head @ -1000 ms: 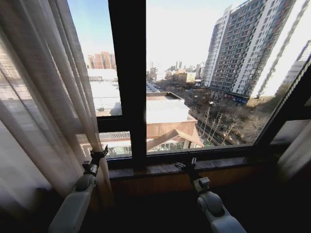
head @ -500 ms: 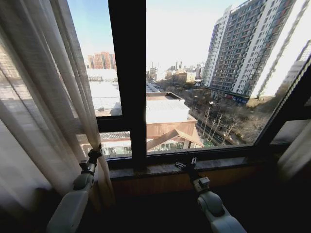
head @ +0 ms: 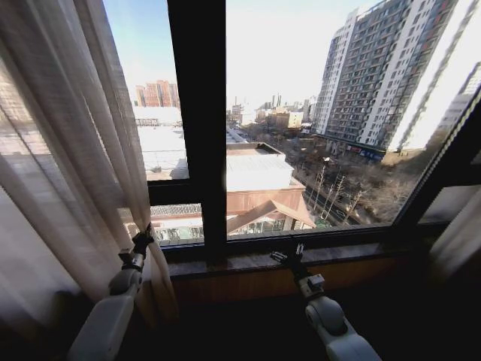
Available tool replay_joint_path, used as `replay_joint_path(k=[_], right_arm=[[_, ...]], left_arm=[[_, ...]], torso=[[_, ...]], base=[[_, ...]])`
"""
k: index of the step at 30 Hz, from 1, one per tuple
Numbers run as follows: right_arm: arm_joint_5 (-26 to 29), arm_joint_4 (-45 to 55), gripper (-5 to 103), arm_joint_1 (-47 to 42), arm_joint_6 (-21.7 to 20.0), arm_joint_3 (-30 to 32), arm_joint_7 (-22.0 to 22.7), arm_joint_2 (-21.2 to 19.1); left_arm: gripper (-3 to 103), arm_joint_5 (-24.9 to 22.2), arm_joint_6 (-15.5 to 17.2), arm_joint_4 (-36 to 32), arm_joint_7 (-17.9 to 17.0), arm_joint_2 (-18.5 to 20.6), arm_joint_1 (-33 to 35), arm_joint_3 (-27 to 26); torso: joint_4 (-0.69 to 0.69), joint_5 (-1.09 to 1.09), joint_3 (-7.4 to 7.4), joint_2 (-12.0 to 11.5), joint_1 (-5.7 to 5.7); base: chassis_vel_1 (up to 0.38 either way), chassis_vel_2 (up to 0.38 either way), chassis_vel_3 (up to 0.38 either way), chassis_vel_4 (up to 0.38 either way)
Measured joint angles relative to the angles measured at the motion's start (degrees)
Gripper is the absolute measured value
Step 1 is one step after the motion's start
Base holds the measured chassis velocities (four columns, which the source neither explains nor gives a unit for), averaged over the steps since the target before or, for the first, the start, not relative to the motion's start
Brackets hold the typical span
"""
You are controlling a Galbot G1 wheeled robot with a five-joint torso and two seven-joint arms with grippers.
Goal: Open the curtains by pulling them apart, changing their state from closed to fully open.
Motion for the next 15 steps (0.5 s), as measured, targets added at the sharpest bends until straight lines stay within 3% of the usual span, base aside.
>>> replay_joint_path(k=[7, 15], right_arm=[[0.0, 0.0, 100, 0.0, 0.0, 0.0, 0.0, 0.0], [0.0, 0.0, 100, 0.0, 0.0, 0.0, 0.0, 0.0]], left_arm=[[0, 0.05, -0.11, -0.1, 0.05, 0.26, 0.28, -0.45], [0, 0.18, -0.36, -0.78, 0.14, 0.09, 0.98, -1.02]], torso=[[-0.01, 0.01, 0.0, 0.0, 0.0], [0.01, -0.03, 0.0, 0.0, 0.0]], base=[[0.108, 0.1, -0.091, -0.098], [0.232, 0.236, -0.244, -0.239]])
